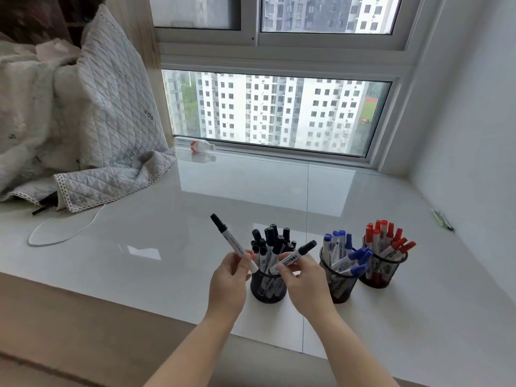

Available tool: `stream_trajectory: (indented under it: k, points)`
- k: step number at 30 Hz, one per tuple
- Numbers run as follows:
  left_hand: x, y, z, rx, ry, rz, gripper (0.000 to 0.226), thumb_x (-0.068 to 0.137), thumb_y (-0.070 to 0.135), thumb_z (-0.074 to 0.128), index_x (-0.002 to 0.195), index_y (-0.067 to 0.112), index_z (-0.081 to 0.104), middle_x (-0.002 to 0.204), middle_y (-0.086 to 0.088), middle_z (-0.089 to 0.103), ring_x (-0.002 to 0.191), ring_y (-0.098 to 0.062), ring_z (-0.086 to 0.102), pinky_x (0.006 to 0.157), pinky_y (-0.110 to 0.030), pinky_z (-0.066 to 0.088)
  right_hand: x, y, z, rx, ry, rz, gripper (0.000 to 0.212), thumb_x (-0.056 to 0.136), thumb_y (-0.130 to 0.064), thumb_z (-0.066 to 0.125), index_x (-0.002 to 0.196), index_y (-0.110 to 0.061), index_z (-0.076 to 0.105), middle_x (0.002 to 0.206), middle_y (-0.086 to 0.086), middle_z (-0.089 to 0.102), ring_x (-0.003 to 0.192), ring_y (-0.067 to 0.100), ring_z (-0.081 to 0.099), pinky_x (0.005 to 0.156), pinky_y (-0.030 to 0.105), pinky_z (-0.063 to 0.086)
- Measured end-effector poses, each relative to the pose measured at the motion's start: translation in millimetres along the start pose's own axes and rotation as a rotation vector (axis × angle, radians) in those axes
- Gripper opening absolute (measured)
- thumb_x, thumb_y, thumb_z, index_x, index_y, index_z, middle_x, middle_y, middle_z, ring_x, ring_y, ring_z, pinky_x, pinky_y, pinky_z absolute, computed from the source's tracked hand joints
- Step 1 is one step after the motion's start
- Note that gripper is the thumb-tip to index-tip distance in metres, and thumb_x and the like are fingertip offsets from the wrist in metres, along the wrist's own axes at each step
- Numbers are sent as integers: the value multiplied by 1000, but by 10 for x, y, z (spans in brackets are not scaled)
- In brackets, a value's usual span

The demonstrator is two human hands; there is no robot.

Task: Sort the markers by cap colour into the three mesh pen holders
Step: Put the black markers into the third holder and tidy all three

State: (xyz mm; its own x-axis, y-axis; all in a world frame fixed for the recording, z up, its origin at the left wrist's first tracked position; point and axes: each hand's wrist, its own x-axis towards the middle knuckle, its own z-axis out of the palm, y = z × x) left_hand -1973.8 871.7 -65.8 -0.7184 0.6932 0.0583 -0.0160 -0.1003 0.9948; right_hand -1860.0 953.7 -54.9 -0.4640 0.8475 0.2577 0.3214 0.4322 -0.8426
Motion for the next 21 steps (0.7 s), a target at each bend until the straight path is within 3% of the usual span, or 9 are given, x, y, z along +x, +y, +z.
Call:
stream_trajectory:
  k: [3, 6, 10, 14, 18, 21]
  points:
    - [29, -25, 7, 118, -1, 52, 11, 90, 32, 54, 84, 33, 64, 84, 9, 69, 84, -7, 63, 80, -30, 50, 10, 9, 24, -129, -20, -29, 11, 83, -16, 63, 78, -26, 66, 88, -2, 60, 78, 10, 60, 69, 11, 42]
    - [47, -42, -3, 208, -8, 123, 6, 89, 30, 56, 87, 34, 60, 83, 13, 69, 81, 5, 61, 74, -18, 47, 29, -10, 30, -139, 4, -24, 6, 83, -19, 62, 84, -15, 66, 86, -1, 61, 77, 15, 59, 74, 27, 47]
    - [81, -44, -40, 293, 26, 174, 12, 88, 25, 60, 90, 32, 51, 86, 13, 67, 81, 7, 61, 65, -7, 43, 36, -57, -20, -60, 86, -35, 6, 83, -19, 63, 87, -16, 59, 78, -4, 63, 73, 11, 60, 69, 28, 49]
    - [108, -31, -48, 387, 51, 201, 25, 83, 27, 66, 89, 34, 42, 85, 22, 63, 74, 7, 62, 59, -13, 41, 26, -82, -34, -11, 168, -64, 33, 82, -14, 65, 109, -21, 48, 80, -4, 59, 75, 14, 59, 70, 30, 49]
    - [145, -31, -42, 415, 28, 189, 31, 81, 24, 68, 89, 38, 41, 85, 18, 64, 77, 13, 60, 59, -8, 42, 5, -93, -47, -9, 218, -153, 72, 78, -8, 70, 137, -24, 32, 83, -10, 52, 69, 9, 56, 63, 24, 50]
    - [153, -17, -38, 433, 13, 204, 29, 83, 22, 66, 88, 37, 43, 84, 18, 63, 79, 19, 56, 62, -1, 42, 7, -87, -38, -124, 153, -229, 57, 80, -10, 68, 131, -23, 44, 85, -8, 58, 65, 10, 57, 63, 27, 53]
